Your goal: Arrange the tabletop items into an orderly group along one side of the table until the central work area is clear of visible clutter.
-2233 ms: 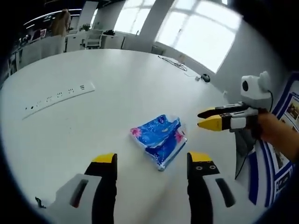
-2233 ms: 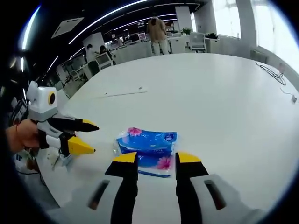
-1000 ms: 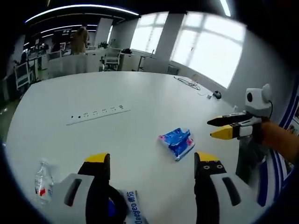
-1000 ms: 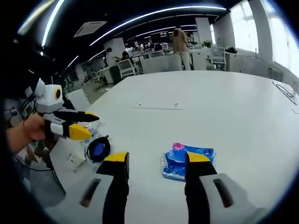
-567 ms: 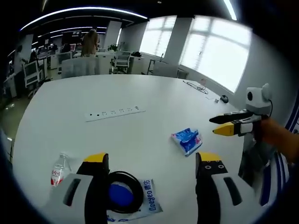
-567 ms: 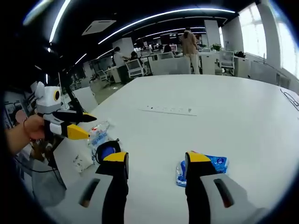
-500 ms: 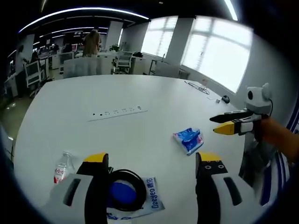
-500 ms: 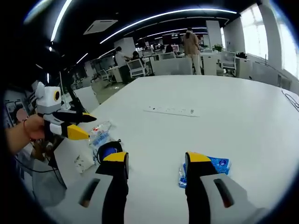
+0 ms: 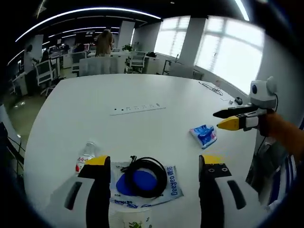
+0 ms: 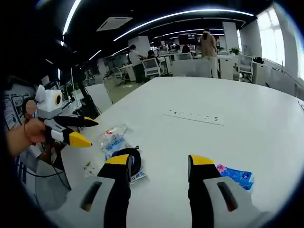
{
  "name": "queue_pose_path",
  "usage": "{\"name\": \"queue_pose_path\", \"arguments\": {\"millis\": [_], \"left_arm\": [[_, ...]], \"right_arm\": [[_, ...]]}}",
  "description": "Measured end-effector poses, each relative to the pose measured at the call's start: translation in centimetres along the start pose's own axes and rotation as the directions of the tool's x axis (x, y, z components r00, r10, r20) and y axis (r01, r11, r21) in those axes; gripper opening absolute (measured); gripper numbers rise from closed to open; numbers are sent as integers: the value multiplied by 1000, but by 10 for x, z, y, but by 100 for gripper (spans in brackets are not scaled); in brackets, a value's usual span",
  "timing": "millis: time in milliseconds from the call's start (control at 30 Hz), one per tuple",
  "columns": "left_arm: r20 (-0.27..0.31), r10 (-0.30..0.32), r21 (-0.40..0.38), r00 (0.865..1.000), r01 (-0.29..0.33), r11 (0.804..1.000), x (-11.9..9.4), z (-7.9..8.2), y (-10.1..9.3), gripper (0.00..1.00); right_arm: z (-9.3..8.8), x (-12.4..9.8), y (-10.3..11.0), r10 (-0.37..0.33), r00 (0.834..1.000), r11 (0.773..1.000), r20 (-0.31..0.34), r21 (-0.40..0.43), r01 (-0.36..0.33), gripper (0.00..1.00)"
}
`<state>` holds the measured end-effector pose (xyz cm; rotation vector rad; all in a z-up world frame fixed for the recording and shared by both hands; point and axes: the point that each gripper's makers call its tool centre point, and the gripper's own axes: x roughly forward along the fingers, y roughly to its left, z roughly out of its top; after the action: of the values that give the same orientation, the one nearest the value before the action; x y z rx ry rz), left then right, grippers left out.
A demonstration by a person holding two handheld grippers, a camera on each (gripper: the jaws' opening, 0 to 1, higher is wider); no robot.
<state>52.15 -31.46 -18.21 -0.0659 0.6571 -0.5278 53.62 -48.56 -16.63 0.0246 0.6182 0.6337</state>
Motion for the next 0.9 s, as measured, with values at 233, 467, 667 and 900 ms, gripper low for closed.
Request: {"name": "queue_pose_path", "arguments": {"millis": [233, 467, 667, 900], "left_arm": [[-9, 31, -7, 999, -31, 999, -9, -8, 15, 76], [-25, 51, -26, 998, -52, 998, -10, -20, 28, 73], [-40, 57, -37, 998, -58, 998, -7, -30, 35, 71], [-67, 66, -41, 996, -68, 997, 1, -41, 46, 67]], "right_arm": [[1, 20, 18, 40, 999, 999, -23, -24, -41, 47], [-5, 40, 33, 74, 995, 996, -61, -44, -77, 46], [-14, 59, 42, 96, 991, 993, -98, -58, -102, 45], [-28, 85, 50, 103, 983, 990, -151, -84, -116, 44]]}}
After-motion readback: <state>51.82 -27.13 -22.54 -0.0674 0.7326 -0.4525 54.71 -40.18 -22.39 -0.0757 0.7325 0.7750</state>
